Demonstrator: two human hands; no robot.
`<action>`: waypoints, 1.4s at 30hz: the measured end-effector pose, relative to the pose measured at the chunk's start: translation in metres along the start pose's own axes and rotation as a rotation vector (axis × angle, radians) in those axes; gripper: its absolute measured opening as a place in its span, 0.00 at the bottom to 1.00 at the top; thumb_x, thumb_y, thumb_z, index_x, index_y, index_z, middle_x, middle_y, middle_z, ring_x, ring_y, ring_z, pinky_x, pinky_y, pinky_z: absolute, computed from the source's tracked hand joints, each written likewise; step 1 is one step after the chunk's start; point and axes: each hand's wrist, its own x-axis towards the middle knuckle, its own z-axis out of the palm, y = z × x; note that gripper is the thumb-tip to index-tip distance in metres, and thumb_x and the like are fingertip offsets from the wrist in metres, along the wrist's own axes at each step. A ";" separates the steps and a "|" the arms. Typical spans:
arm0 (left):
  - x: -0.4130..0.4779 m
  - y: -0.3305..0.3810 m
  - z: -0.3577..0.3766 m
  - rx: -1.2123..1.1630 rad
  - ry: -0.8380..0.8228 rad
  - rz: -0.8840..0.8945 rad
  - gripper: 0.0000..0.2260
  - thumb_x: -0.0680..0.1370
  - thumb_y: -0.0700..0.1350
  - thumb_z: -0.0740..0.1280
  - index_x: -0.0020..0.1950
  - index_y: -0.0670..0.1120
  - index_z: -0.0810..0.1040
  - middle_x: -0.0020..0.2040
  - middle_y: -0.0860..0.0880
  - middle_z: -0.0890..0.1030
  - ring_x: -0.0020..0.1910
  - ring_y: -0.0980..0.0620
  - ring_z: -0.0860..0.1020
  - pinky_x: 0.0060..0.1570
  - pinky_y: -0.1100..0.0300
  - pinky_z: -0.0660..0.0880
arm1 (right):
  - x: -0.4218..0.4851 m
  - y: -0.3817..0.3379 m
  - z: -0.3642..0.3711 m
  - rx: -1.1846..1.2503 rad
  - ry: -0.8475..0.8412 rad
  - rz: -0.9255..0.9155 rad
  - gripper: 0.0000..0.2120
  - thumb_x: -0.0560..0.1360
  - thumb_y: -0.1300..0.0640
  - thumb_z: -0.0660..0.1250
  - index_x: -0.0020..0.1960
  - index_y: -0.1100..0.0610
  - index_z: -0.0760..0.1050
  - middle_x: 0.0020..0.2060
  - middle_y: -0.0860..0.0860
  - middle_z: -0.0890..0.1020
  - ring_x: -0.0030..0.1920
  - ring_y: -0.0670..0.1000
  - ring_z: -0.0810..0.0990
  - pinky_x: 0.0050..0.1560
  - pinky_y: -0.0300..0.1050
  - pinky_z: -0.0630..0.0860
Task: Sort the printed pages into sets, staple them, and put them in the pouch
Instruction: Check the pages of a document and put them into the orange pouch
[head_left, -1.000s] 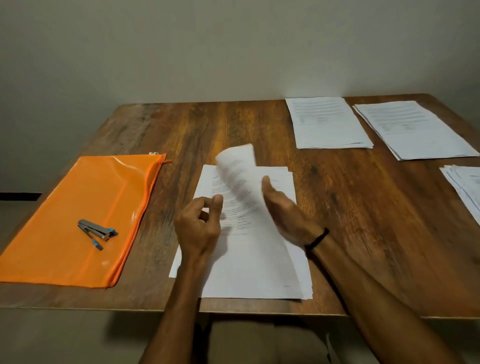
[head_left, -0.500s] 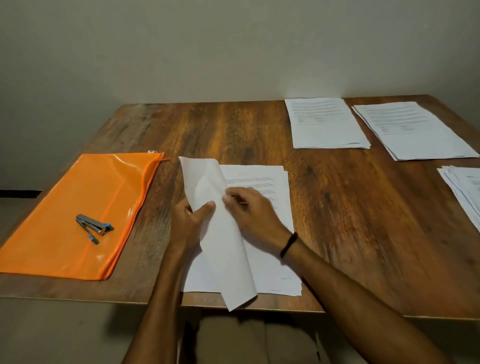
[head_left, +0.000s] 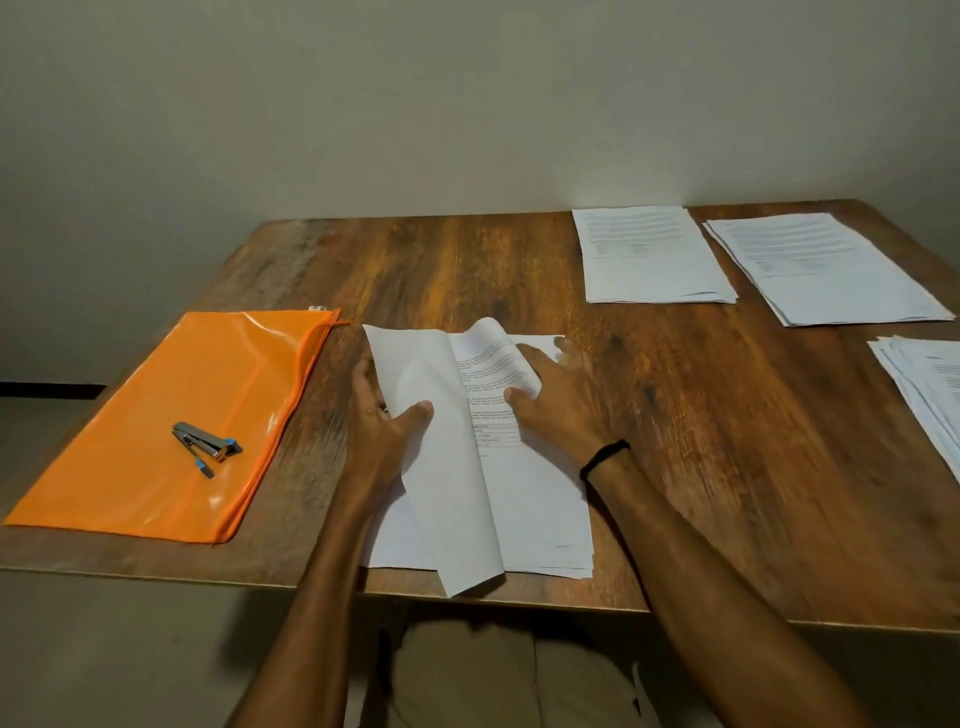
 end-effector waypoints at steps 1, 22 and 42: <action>0.000 0.000 0.000 -0.004 0.013 0.025 0.35 0.72 0.41 0.74 0.72 0.58 0.59 0.62 0.56 0.76 0.55 0.61 0.81 0.42 0.67 0.79 | -0.003 -0.005 -0.003 0.045 0.018 -0.033 0.26 0.74 0.51 0.67 0.72 0.45 0.70 0.68 0.56 0.70 0.68 0.57 0.68 0.66 0.50 0.71; 0.004 -0.008 0.000 0.198 0.037 0.297 0.23 0.78 0.32 0.68 0.72 0.46 0.72 0.68 0.71 0.70 0.67 0.66 0.71 0.61 0.72 0.71 | -0.004 -0.003 -0.008 -0.071 0.419 -0.122 0.09 0.76 0.56 0.71 0.54 0.57 0.83 0.62 0.61 0.78 0.62 0.59 0.75 0.57 0.51 0.76; -0.001 0.006 -0.002 -0.014 -0.018 -0.030 0.03 0.81 0.44 0.65 0.48 0.48 0.78 0.44 0.54 0.79 0.37 0.68 0.80 0.36 0.75 0.74 | -0.015 -0.027 -0.001 0.633 -0.343 -0.008 0.22 0.75 0.38 0.68 0.51 0.56 0.86 0.49 0.44 0.87 0.53 0.43 0.84 0.62 0.50 0.78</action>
